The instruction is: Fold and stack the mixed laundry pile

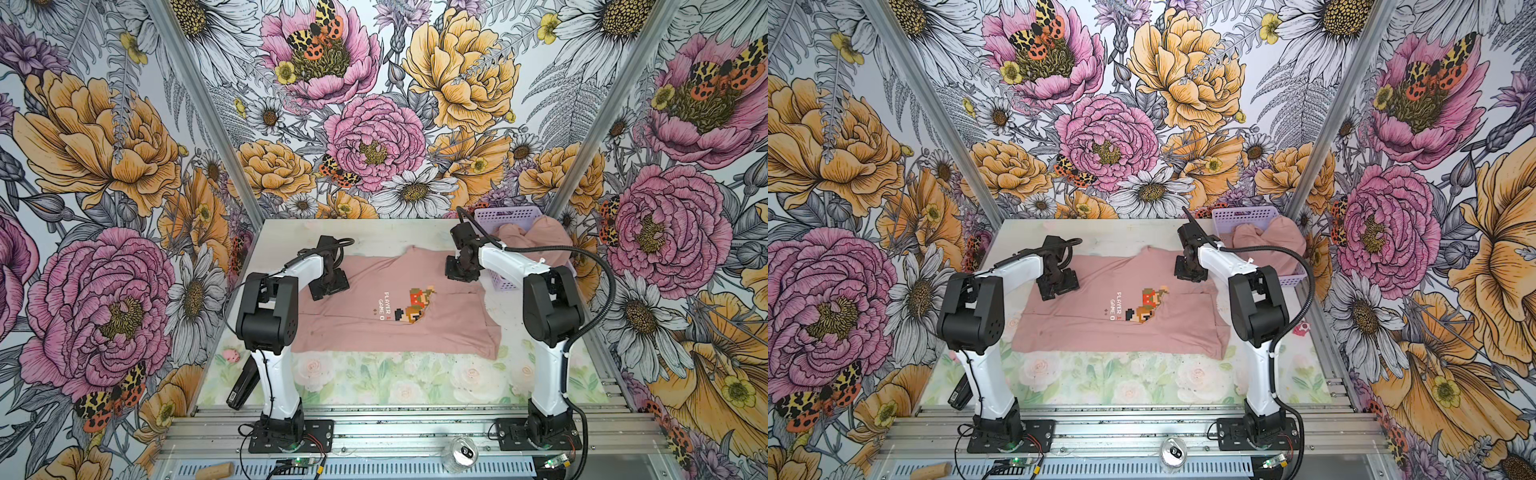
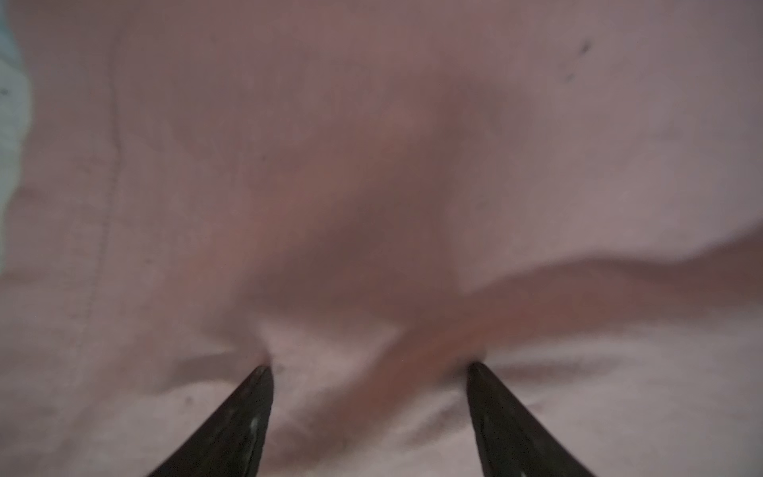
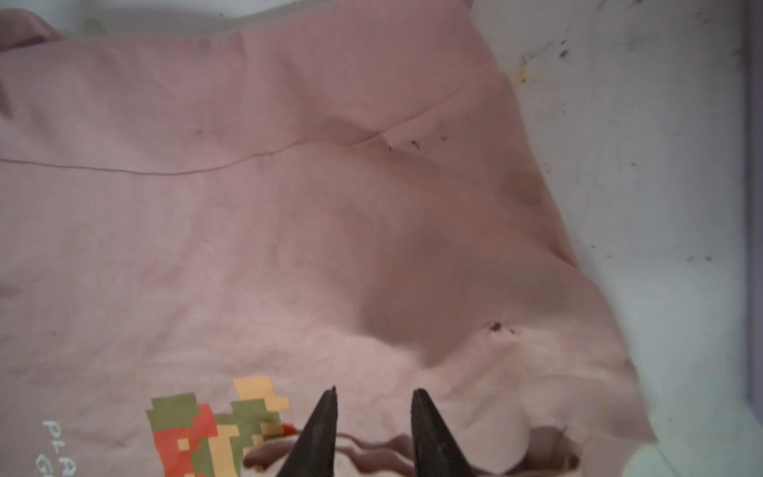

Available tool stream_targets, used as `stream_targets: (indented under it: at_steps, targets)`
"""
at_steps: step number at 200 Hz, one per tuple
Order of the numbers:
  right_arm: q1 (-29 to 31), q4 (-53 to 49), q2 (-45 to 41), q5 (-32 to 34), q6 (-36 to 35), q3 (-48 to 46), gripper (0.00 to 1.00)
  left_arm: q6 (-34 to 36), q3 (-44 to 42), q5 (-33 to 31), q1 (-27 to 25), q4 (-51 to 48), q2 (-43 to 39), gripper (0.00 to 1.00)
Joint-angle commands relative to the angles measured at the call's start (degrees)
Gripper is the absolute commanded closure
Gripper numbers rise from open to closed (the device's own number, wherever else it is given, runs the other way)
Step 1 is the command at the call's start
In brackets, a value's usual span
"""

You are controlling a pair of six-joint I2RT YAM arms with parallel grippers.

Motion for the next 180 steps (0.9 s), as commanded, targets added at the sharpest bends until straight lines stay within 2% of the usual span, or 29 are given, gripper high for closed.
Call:
stream_targets:
  at_steps: [1, 73, 108, 132, 148, 171, 180]
  targets:
    - [0.01, -0.23, 1.33, 0.18, -1.49, 0.66, 0.67, -1.19, -3.20, 1.88, 1.74, -0.90, 0.21, 0.26]
    - [0.54, -0.09, -7.14, -1.83, -2.00, -17.66, 0.68, -6.15, -19.69, 2.08, 1.54, -4.25, -11.85, 0.26]
    - [0.90, -0.27, -10.90, -2.30, -3.01, -20.83, 0.68, -7.80, -23.93, 2.30, 1.16, -4.21, -15.92, 0.26]
    - [0.91, -1.68, -10.37, -1.96, -3.99, -16.88, 0.67, -7.21, -18.65, 2.37, 1.15, -4.77, -16.22, 0.26]
    - [0.92, -2.77, -10.01, -2.34, -4.20, -12.69, 0.67, -5.42, -10.94, -0.17, 1.33, -4.70, -15.13, 0.24]
    - [0.94, -4.16, -9.81, -3.65, -3.96, -7.48, 0.66, -0.86, 1.48, -4.21, 2.96, -4.63, -9.59, 0.23]
    - [0.99, -4.68, -9.86, -3.70, -3.80, -6.08, 0.66, 0.30, 6.02, -4.98, 3.87, -4.61, -4.60, 0.25]
